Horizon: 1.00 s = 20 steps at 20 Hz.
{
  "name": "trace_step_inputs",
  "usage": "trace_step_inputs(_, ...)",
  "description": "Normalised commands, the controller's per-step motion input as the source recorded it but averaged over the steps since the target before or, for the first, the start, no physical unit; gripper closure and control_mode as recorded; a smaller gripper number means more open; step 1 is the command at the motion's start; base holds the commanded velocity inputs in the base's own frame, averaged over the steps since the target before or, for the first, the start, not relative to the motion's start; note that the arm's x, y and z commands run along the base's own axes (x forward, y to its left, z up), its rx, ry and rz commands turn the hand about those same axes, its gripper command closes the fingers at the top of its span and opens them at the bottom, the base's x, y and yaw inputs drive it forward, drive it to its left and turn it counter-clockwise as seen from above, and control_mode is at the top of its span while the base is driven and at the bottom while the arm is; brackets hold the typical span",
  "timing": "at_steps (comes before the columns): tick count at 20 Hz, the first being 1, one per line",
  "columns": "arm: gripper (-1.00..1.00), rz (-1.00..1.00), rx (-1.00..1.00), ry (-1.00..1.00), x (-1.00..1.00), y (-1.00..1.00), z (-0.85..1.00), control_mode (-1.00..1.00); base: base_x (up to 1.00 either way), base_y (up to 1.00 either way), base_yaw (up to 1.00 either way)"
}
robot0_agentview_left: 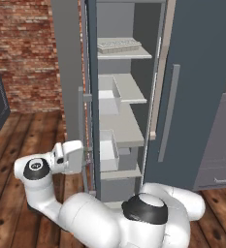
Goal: The ice cube tray has been filled with water. Take the tray and place it in the freezer to make ice. Close the freezer door after placing the tray.
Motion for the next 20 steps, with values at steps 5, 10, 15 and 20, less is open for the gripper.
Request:
trace_step_inputs(5, -1.0, 0.0, 0.0, 0.0, 0.07, 0.0, -0.19, -1.0, 0.0, 0.0, 0.0)
trace_step_inputs(10, -1.0, 0.0, 0.0, 0.11, 0.06, 0.0, -0.17, -1.0, 0.0, 0.0, 0.0)
trace_step_inputs(15, -1.0, 0.03, 0.0, 0.22, 0.0, 0.03, -0.14, -1.0, 0.0, 0.0, 0.0)
trace_step_inputs(20, -1.0, 0.09, -0.01, 0.23, 0.0, 0.19, -0.08, -1.0, 0.0, 0.0, 0.0)
